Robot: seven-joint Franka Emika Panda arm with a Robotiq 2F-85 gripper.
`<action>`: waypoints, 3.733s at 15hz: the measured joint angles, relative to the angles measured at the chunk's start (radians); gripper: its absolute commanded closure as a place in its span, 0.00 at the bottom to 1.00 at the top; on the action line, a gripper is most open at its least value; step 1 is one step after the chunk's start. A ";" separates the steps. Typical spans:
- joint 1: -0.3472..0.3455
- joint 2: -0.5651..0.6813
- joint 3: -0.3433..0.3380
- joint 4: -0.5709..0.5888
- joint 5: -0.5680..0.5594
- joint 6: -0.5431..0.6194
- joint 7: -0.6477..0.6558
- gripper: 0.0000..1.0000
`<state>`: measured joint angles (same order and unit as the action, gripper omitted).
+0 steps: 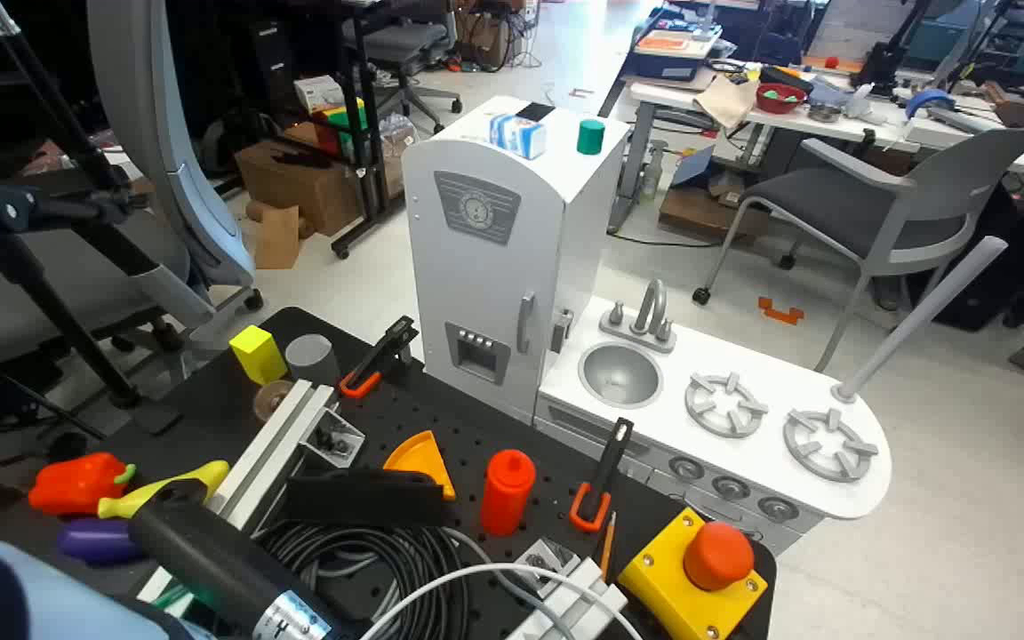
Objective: Open the cabinet door
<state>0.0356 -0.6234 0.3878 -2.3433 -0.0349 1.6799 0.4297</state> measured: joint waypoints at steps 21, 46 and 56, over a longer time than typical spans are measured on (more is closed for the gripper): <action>-0.011 0.252 -0.259 -0.006 -0.032 0.276 -0.202 0.00; 0.046 1.251 -0.308 0.740 0.187 0.276 -0.077 0.00; 0.093 1.279 -0.328 0.721 0.136 0.062 -0.064 0.00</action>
<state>0.1290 0.6557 0.0598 -1.6220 0.1009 1.7416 0.3660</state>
